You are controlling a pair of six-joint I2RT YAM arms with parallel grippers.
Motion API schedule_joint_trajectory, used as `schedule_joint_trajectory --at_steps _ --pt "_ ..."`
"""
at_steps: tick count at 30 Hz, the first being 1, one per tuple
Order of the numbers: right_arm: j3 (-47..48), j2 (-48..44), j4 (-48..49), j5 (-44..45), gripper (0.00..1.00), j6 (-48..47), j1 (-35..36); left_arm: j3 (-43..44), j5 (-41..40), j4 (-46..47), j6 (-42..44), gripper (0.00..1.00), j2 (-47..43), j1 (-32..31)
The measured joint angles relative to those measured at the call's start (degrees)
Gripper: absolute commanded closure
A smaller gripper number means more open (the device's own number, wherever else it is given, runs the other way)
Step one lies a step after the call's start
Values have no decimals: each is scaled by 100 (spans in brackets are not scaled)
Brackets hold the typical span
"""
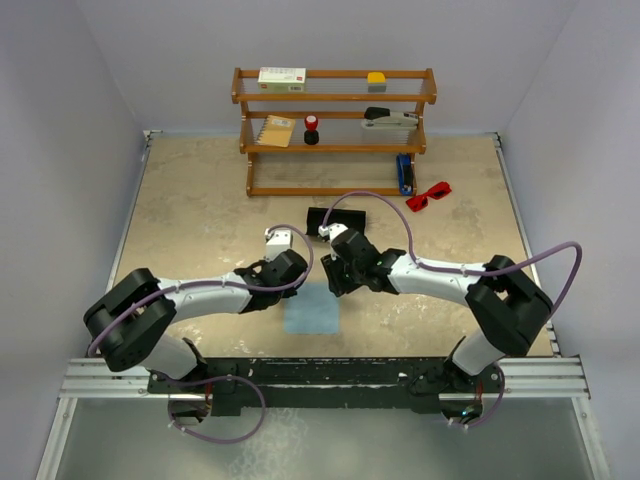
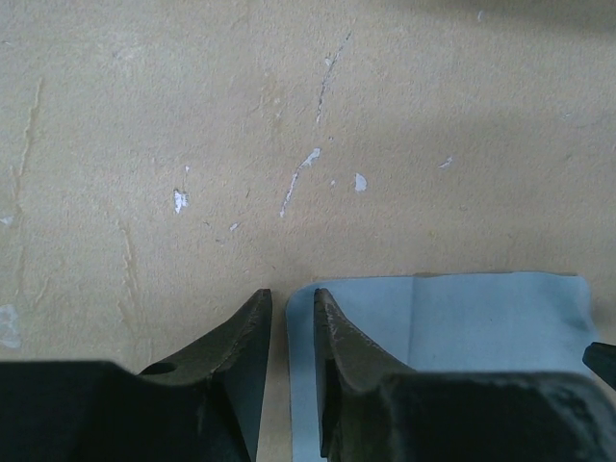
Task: Organize the sunglasses
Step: Adjust the glasses cleaning cloth at the center of the board, then fold the glasses cleaning cloth at the center of the board.
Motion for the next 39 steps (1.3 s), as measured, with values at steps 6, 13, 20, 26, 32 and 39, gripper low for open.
schedule_joint_trajectory --at_steps 6,13,20,26,32,39 --pt "-48 -24 0 0 60 26 0 20 96 37 -4 73 68 0" --pt "-103 -24 0 2 60 31 0 20 146 59 -7 76 68 0" --pt "-105 -24 2 2 61 33 0 20 234 81 -11 82 68 0" --pt "-120 -24 4 2 61 44 0 20 256 127 -22 90 96 0" --pt "-186 -24 0 2 61 50 0 42 267 155 -50 100 133 0" --pt "-186 -24 4 4 62 50 0 46 267 153 -50 100 138 0"
